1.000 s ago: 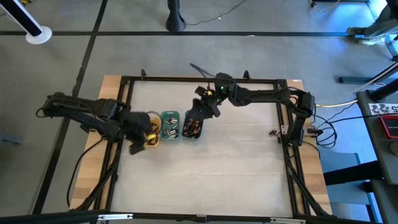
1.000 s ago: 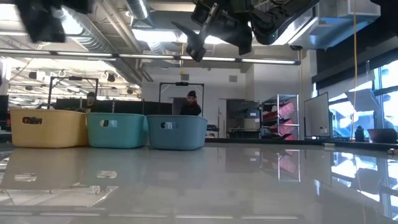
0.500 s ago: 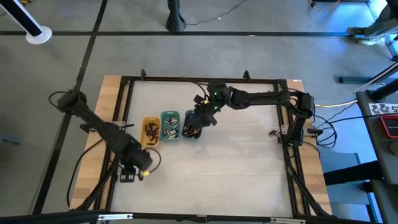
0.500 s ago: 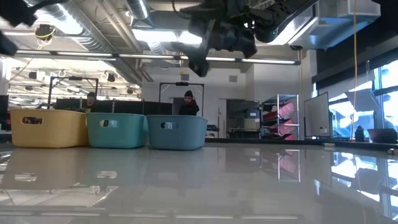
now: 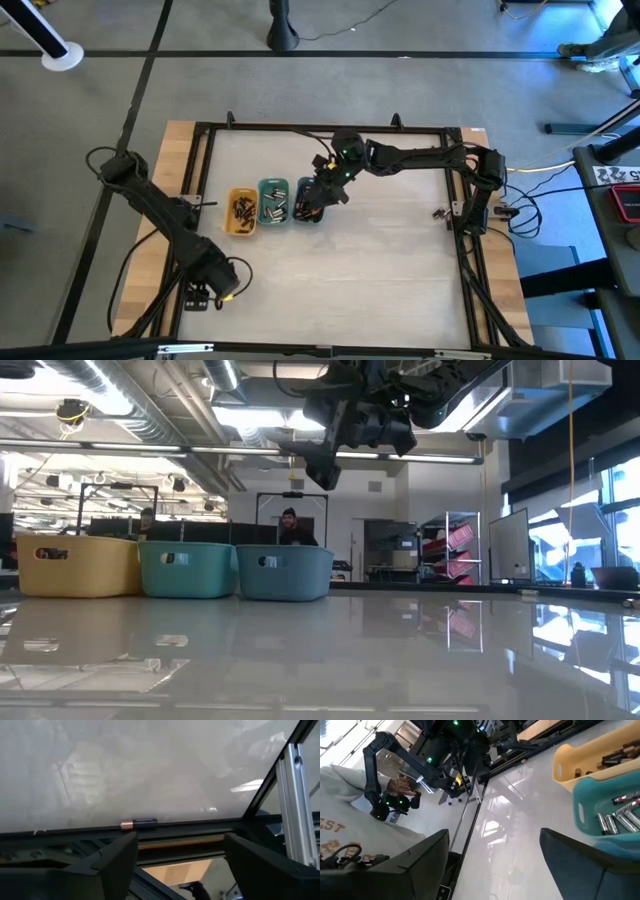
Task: Sort batteries
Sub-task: Put the small black battery into the yellow bin
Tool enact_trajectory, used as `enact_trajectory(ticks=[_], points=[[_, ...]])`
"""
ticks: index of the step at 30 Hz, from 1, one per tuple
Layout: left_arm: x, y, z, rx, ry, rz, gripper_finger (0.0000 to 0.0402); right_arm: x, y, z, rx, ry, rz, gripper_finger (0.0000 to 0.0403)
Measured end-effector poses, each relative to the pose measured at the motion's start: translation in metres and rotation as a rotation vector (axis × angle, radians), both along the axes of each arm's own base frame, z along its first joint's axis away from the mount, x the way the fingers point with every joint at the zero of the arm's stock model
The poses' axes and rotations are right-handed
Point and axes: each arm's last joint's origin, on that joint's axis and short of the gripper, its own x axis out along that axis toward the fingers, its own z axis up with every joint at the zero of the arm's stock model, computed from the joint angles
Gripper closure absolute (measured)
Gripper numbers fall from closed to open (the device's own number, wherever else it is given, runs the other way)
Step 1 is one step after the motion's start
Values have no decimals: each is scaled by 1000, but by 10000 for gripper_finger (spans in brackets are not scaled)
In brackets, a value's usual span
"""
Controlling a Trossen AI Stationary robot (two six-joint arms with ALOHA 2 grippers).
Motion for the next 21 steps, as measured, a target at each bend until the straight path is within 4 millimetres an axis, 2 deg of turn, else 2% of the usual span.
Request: enact_trajectory(ticks=[4,8,17,21], points=[[-1,-2,-2,24,23,69,114,-1,0,-2,-7,9,4,91],[-2,-5,-17,60,104,122,116,-1,0,-2,-6,9,11,91],[-4,-20,-56,63,306,30,114,-1,-1,-2,-15,13,-11,91],[-5,-24,-66,59,366,11,114,0,-1,-2,2,32,-28,91]])
